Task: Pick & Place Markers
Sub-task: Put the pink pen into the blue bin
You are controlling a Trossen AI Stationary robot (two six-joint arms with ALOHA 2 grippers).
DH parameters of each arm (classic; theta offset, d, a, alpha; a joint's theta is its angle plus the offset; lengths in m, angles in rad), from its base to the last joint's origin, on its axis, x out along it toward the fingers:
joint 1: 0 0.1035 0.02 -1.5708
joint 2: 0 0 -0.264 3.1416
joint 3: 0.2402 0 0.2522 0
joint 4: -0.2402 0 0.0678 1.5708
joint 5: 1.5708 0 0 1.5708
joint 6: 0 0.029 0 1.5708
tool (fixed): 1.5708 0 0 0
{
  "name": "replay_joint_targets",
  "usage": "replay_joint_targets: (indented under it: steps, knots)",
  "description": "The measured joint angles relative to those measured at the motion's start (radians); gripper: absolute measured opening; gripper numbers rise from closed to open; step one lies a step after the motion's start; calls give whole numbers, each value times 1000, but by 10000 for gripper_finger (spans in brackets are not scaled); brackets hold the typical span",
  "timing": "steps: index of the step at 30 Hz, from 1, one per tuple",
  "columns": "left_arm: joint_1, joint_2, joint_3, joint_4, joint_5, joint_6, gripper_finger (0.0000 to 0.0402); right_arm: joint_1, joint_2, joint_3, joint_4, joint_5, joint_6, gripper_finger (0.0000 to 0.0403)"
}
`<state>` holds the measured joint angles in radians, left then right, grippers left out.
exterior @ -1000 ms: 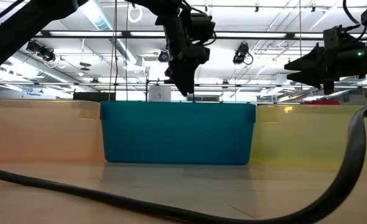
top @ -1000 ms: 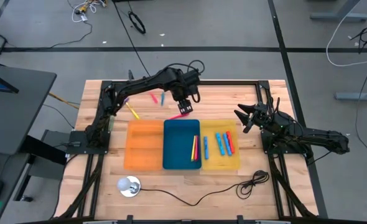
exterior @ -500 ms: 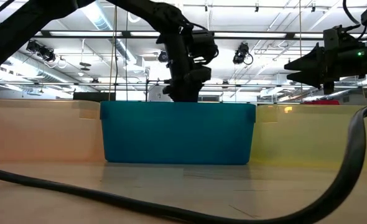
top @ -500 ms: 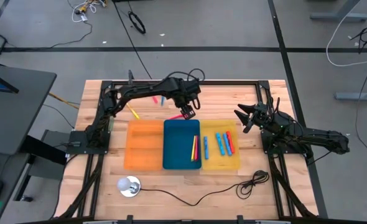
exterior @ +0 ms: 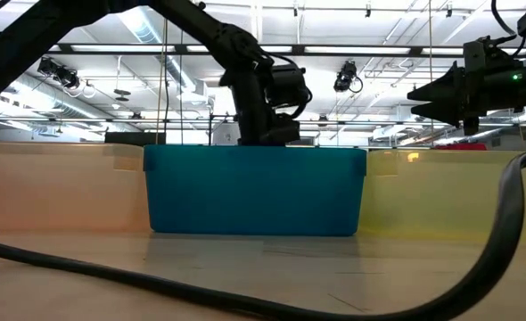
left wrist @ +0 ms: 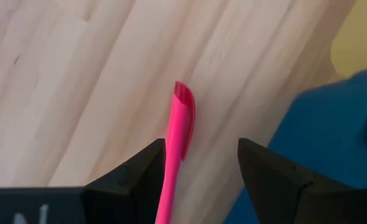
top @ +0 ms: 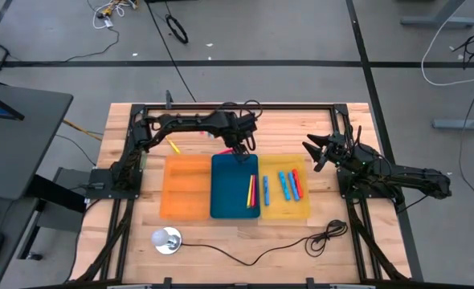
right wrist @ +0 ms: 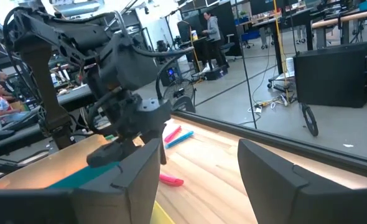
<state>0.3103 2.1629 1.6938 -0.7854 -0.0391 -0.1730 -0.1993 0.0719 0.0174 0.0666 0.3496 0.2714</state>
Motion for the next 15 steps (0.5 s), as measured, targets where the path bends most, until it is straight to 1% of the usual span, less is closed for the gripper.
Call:
replay_joint_targets:
  steps: [8,15]
  knots:
    - [1,0,-72,79,-5,1,206,0,0,0,0,0,0,215]
    - [23,-1,-119,104,-55,2,206,0,0,0,0,0,0,215]
